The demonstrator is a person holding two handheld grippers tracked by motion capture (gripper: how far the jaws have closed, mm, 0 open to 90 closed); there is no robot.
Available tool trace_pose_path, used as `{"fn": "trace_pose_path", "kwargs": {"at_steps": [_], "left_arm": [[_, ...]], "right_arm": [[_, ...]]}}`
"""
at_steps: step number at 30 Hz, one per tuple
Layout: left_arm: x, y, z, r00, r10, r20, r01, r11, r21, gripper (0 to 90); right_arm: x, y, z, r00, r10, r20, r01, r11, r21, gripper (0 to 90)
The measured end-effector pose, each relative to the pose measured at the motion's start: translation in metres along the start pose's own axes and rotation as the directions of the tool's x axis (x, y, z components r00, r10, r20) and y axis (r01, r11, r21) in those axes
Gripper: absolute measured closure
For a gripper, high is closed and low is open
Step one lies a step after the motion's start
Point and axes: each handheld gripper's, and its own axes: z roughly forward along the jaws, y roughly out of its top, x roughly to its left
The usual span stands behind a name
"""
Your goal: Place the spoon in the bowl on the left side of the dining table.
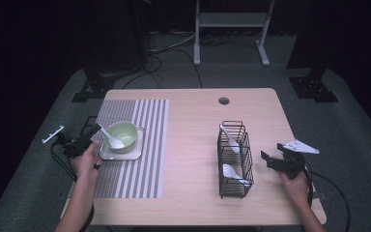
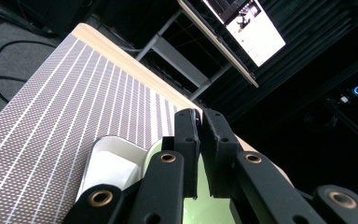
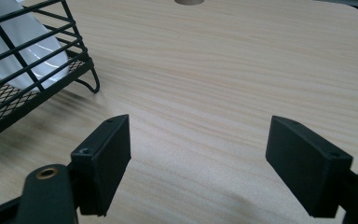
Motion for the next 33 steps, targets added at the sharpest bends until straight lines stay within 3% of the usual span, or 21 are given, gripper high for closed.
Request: {"fn": "trace_pose_path", "kwargs": {"at_steps": [17,33], "left_arm": [[0.013,-0.005,0.001,0.9993,-0.014,-0.033,0.014,0.9997,0.020,81.2],[0.021,-0.014,-0.001,0.9985,0.009,-0.053,-0.007,0.9989,0.047,74.5]], "right_arm": [[0.000,0.000,0.000,1.0000,0.000,0.000,0.000,1.000,-0.002,20.9],[0.001,0.000,0.000,1.0000,-0.003,0.002,0.003,1.000,-0.002,20.9]]}}
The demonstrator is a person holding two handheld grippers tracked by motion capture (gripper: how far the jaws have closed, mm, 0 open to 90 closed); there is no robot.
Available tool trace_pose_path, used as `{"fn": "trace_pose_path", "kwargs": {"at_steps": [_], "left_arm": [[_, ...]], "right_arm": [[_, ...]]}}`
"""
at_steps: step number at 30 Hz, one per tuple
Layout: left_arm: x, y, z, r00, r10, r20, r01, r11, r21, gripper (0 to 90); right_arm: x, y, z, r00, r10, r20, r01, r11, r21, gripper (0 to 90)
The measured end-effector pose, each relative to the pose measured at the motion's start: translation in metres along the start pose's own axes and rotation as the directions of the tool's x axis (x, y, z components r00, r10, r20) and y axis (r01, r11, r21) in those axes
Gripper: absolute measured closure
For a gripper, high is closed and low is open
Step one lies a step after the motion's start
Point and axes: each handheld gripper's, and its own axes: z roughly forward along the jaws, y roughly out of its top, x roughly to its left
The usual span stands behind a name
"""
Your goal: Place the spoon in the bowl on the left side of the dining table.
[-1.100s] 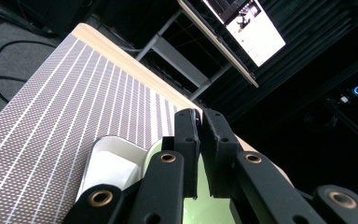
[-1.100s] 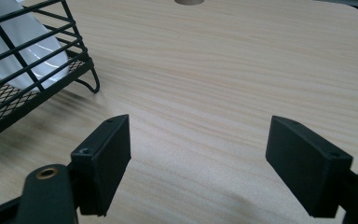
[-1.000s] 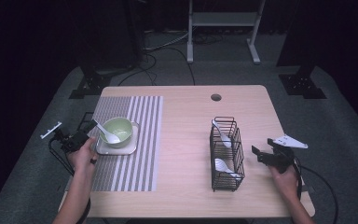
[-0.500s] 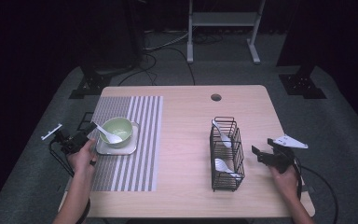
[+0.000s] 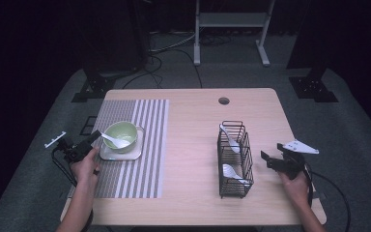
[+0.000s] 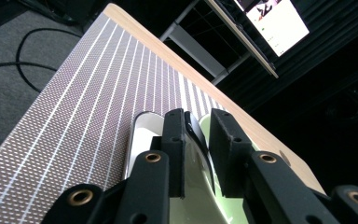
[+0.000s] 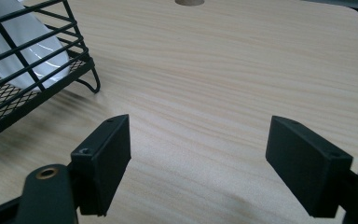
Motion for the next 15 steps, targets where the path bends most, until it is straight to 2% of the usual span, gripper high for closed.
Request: {"fn": "trace_pose_path", "kwargs": {"at_steps": [6,15], "left_arm": [[-0.0011,-0.0022,-0.0018,0.9999,0.017,0.001,-0.017,0.9998,0.014,69.7],[-0.0008,-0.0082,-0.0065,0.9997,0.022,0.008,-0.022,0.9995,0.023,62.7]], "right_arm": [[0.0001,0.0002,0.0004,1.0000,-0.001,0.001,0.001,1.000,0.002,20.9],[0.0011,0.0001,0.0003,0.9999,-0.009,0.006,0.009,1.000,0.001,20.9]]}}
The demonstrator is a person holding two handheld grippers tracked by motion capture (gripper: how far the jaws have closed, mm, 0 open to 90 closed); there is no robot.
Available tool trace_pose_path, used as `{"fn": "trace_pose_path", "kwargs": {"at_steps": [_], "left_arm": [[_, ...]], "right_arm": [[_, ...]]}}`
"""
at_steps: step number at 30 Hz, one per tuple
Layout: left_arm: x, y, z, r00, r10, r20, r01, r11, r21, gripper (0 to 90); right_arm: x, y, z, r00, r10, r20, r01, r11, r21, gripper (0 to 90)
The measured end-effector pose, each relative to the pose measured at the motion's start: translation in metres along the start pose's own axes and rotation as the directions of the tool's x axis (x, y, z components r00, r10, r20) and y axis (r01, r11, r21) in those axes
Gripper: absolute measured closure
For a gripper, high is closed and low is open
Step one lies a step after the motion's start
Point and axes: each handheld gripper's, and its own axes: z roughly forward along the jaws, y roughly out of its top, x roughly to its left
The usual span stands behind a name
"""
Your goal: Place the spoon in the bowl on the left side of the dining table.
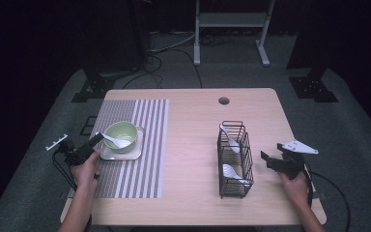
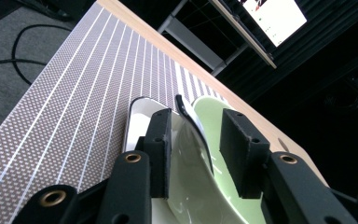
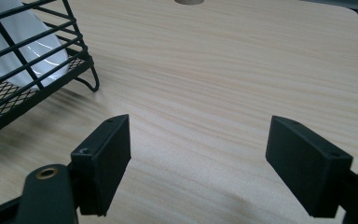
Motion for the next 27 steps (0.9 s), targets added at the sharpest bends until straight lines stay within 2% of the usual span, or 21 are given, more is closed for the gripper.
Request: {"fn": "trace_pose_path", "kwargs": {"at_steps": [8,15,21,27], "left_arm": [[0.000,-0.006,-0.007,0.9999,0.012,0.004,-0.012,0.9999,0.012,58.7],[-0.003,-0.011,-0.014,0.9986,0.053,-0.003,-0.053,0.9981,0.031,55.4],[-0.005,-0.015,-0.016,0.9979,0.065,-0.001,-0.065,0.9970,0.042,53.8],[-0.009,-0.021,-0.017,0.9970,0.075,0.018,-0.076,0.9949,0.066,52.0]], "right_arm": [[0.000,0.000,0.000,1.0000,0.000,0.002,0.000,1.000,0.004,20.9],[0.000,0.000,0.000,1.0000,0.000,0.001,0.000,1.000,0.003,20.9],[0.000,0.000,0.000,1.0000,0.000,0.001,0.000,1.000,0.003,20.9],[0.000,0.000,0.000,1.0000,0.000,0.003,0.000,1.000,0.005,20.9]]}}
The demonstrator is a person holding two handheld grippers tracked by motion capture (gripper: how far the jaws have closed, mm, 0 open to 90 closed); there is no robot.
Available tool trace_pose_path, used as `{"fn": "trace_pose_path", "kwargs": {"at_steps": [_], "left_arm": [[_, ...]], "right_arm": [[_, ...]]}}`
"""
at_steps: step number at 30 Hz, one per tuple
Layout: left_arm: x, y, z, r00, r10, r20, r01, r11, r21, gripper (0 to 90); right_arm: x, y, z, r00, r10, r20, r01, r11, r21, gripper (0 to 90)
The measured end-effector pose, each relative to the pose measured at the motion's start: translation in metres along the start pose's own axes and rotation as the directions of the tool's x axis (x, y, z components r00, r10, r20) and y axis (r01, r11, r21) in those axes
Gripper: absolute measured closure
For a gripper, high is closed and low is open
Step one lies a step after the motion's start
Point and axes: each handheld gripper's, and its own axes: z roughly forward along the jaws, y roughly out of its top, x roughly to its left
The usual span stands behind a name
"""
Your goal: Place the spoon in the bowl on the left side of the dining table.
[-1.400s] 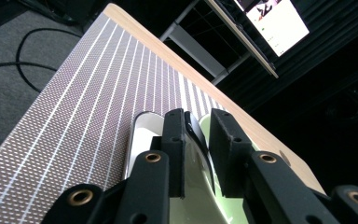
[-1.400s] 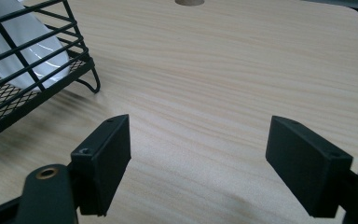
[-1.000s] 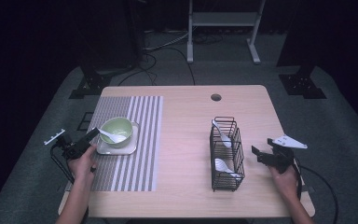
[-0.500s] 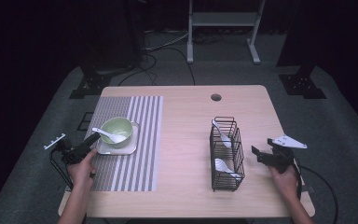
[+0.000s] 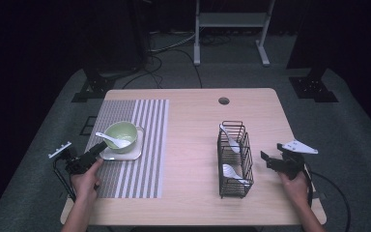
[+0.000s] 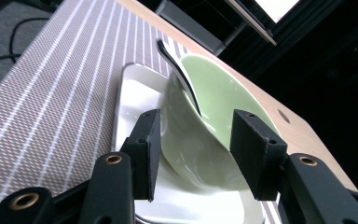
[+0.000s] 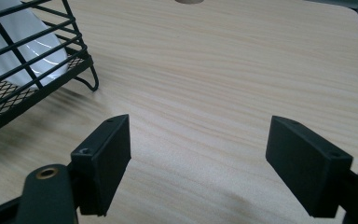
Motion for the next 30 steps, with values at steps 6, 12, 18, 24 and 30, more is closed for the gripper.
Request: {"fn": "trace_pose_path", "kwargs": {"at_steps": [6,12,18,24,30], "left_arm": [[-0.004,-0.003,-0.004,0.9997,0.022,0.008,-0.022,0.9996,0.018,51.4],[-0.008,-0.006,-0.011,0.9987,0.048,0.015,-0.048,0.9985,0.027,50.9],[-0.010,-0.010,-0.015,0.9976,0.065,0.022,-0.066,0.9971,0.039,50.8],[-0.015,-0.014,-0.019,0.9964,0.075,0.040,-0.077,0.9958,0.050,50.1],[-0.022,-0.017,-0.024,0.9934,0.096,0.063,-0.100,0.9929,0.065,49.9]], "right_arm": [[0.000,0.000,0.000,1.0000,0.001,-0.001,-0.001,1.000,-0.003,20.9],[0.000,0.000,0.000,1.0000,0.000,0.000,0.000,1.000,-0.002,20.9],[0.000,0.000,0.000,1.0000,0.000,-0.001,0.000,1.000,-0.003,20.9],[0.000,0.000,0.000,1.0000,0.000,-0.001,0.000,1.000,-0.004,20.9],[0.000,0.000,0.000,1.0000,0.000,-0.001,0.000,1.000,-0.004,20.9]]}}
